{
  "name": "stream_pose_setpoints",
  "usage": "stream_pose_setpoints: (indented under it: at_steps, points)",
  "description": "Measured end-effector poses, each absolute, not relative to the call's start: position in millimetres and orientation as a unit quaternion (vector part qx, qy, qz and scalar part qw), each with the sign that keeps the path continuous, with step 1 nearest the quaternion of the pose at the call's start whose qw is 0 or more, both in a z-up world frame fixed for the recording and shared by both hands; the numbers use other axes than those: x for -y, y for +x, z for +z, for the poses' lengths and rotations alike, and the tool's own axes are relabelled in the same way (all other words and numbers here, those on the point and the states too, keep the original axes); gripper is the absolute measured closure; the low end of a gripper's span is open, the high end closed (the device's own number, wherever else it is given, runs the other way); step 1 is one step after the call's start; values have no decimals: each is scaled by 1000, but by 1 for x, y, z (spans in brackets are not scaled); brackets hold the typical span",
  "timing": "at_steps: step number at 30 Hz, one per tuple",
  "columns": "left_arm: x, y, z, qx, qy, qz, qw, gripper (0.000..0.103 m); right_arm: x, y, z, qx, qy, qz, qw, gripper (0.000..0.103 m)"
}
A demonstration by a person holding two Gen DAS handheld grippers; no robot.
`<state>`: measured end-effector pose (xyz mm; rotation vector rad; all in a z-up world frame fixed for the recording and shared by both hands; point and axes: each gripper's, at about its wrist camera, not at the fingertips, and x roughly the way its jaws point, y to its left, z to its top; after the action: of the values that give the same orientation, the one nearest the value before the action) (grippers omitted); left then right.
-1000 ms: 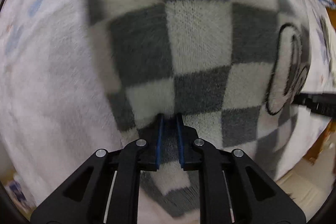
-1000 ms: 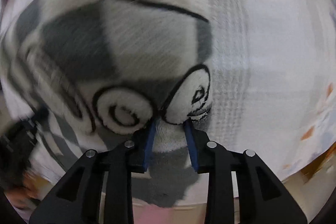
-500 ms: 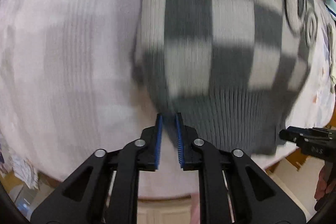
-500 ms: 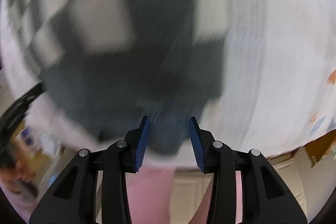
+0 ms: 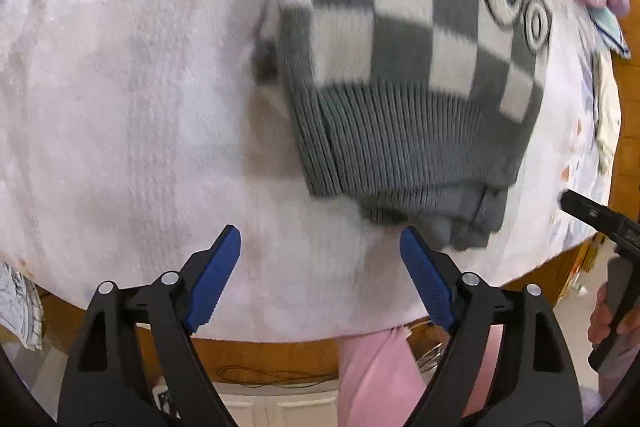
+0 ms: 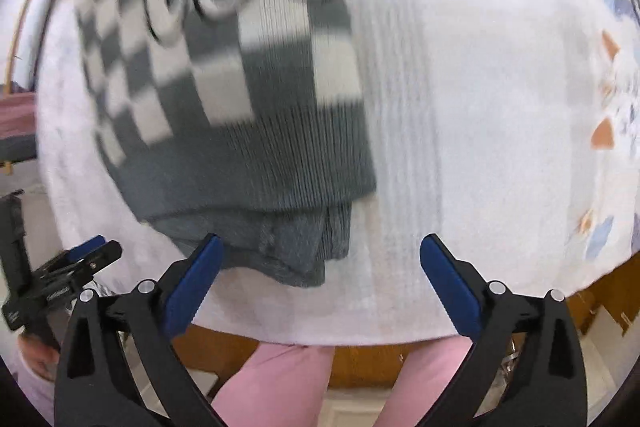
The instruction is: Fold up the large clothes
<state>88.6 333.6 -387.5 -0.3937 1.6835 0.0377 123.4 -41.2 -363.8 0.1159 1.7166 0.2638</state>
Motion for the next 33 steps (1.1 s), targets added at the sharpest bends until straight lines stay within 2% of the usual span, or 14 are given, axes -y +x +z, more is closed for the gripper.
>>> stream_pose_setpoints:
  at_steps: [8,13,23,28,33]
  points:
    - [-322,145,-386,-718,-177,12,673,15,41,185,-331,-706,96,146,686,8]
    - [-339,177,-385,-700,-175,-8,693,14,27,186,-331,-662,118,179,718,8]
    - [-372,240,-413,-685,-220,-17,694,13,-10,238,-392,-662,80,236,707,8]
    - [-381,252,-441,-670,-265,-60,691,5,-14,259,-427,-665,79,256,697,8]
    - [-400,243,-472,-634,-368,-120,669,4,-5,272,-466,-653,164,331,661,6]
